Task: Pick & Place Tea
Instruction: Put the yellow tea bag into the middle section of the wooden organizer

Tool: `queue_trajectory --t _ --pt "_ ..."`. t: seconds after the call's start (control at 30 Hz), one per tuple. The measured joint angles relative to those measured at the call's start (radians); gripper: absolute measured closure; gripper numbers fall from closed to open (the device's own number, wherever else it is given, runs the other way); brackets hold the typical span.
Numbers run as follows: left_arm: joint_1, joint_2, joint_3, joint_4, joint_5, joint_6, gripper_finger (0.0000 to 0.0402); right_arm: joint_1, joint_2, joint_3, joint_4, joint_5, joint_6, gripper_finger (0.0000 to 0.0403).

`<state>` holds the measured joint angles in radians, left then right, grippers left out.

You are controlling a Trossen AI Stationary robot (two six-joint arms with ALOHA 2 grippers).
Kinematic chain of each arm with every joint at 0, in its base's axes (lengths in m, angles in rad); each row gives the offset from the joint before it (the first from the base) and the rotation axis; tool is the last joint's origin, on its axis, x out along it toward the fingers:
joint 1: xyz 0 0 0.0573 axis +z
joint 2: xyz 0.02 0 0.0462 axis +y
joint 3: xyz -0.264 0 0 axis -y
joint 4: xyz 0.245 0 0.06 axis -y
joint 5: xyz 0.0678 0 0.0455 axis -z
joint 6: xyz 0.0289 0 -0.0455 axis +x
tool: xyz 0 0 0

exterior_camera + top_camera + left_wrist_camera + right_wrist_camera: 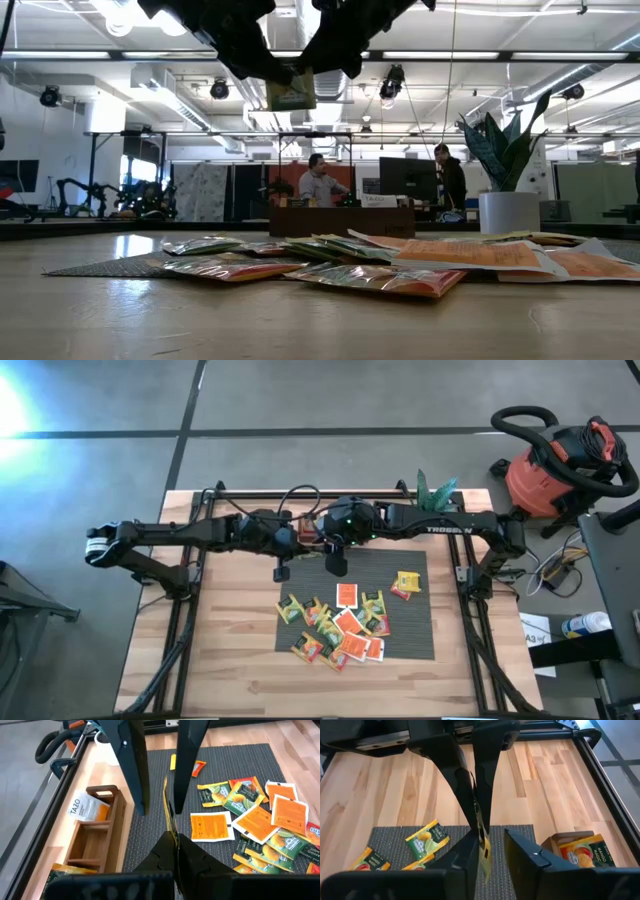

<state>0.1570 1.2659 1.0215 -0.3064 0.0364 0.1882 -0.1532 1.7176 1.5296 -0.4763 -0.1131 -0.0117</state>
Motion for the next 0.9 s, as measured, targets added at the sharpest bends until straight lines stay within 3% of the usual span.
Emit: queue_trajectory --t 0.33,0.5,0.67,0.9 --pt "0.000 0.000 0.000 0.000 -0.010 -0.042 0.0376 0.000 0.000 0.000 0.000 0.001 0.009 0.0389" --pt "0.000 -0.003 0.000 -0.004 -0.016 -0.114 0.0347 0.000 0.000 0.000 0.000 0.040 0.049 0.0394" --pt "-0.001 -0.032 -0.006 -0.063 -0.090 -0.158 0.0324 -0.003 -0.001 0.000 -0.016 0.098 0.062 0.0394" --pt "-0.001 -0.098 -0.014 -0.213 -0.176 -0.241 0.0317 -0.049 -0.003 -0.007 -0.021 0.117 0.079 0.0394"
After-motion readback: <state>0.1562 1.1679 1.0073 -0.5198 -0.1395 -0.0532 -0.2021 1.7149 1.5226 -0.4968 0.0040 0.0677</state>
